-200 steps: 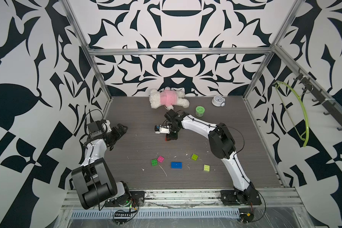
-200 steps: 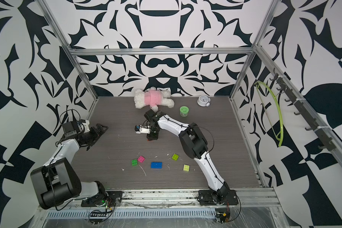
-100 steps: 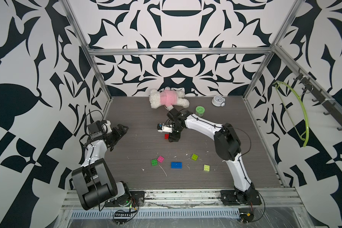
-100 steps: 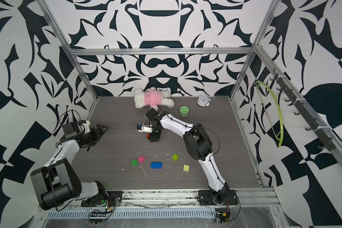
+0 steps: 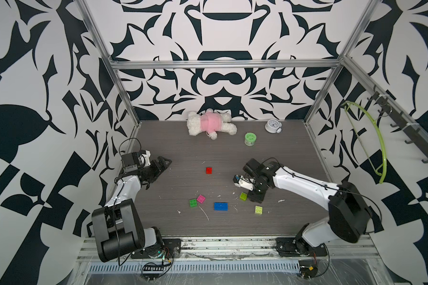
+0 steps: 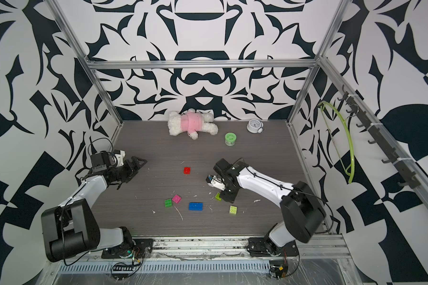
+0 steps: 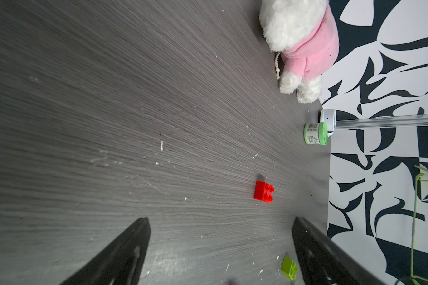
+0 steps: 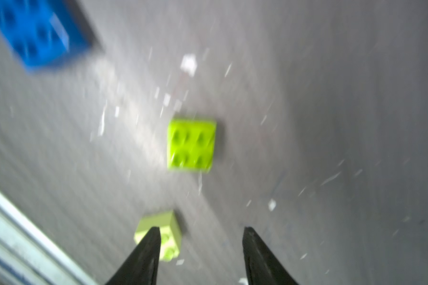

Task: Assemble the letter y with lego
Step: Pick up the lego brick from the center of the board.

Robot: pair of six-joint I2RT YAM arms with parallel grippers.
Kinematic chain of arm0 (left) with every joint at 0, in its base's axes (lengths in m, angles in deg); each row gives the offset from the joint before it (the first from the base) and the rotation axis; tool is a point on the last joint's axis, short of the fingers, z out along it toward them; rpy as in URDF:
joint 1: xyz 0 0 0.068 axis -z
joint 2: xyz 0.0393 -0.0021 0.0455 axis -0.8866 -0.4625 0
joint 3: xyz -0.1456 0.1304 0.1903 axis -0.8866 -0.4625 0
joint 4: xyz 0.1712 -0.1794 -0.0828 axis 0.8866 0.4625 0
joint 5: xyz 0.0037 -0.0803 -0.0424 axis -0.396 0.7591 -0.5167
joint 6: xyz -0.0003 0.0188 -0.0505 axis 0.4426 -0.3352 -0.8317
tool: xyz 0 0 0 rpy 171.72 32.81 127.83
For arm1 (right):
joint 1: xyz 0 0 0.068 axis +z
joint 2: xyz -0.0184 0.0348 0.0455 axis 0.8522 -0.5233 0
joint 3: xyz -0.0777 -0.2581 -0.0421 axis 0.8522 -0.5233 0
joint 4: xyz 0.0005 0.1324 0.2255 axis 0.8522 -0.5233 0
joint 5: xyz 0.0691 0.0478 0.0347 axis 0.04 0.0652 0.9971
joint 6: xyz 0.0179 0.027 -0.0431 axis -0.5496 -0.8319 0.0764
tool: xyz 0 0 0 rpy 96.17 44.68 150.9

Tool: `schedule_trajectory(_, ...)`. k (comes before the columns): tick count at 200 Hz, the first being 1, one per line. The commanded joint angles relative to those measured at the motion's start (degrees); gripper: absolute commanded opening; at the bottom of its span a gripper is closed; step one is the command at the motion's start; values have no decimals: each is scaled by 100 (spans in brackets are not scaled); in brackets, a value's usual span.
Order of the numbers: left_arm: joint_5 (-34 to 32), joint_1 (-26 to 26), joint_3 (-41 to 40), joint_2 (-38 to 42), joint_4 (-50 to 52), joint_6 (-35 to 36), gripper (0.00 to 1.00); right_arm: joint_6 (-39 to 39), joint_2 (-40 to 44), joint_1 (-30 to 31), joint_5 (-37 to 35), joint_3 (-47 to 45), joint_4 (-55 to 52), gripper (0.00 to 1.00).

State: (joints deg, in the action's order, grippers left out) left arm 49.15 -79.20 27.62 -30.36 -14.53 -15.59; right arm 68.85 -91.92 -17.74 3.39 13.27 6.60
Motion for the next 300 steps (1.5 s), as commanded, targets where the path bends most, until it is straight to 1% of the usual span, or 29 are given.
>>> schedule_trajectory(1, 46, 23, -65, 54, -63, -14, 95, 606, 919, -6, 102, -531, 126, 56)
schedule_trajectory(14, 26, 23, -79, 69, -63, -5, 95, 980, 1267, -21, 196, -850, 138, 55)
schedule_trajectory(35, -11, 23, -89, 81, -63, 6, 95, 1048, 1450, -71, 296, -1118, 76, 55)
schedule_trajectory(68, -44, 19, -111, 27, -72, 13, 95, 937, 1181, -73, 352, -1245, 232, 55)
schedule_trajectory(113, -70, 23, -109, 29, -72, 43, 95, 840, 965, -66, 447, -1327, 533, 49)
schedule_trajectory(175, -66, 23, -102, 47, -63, 61, 95, 843, 522, -63, 536, -1264, 650, 48)
schedule_trajectory(202, -88, 19, -99, 46, -55, 65, 95, 846, 440, -63, 507, -1273, 747, 43)
schedule_trajectory(238, -97, 23, -129, -11, -63, 68, 95, 833, 429, -63, 510, -1282, 820, 39)
schedule_trajectory(258, -72, 23, -129, -32, -63, 58, 95, 841, 446, -63, 502, -1266, 810, 34)
schedule_trajectory(274, -77, 23, -133, -15, -63, 50, 95, 810, 507, -63, 528, -1147, 785, 27)
schedule_trajectory(300, -70, 19, -137, -6, -80, 22, 94, 529, 659, -63, 355, -691, 544, 24)
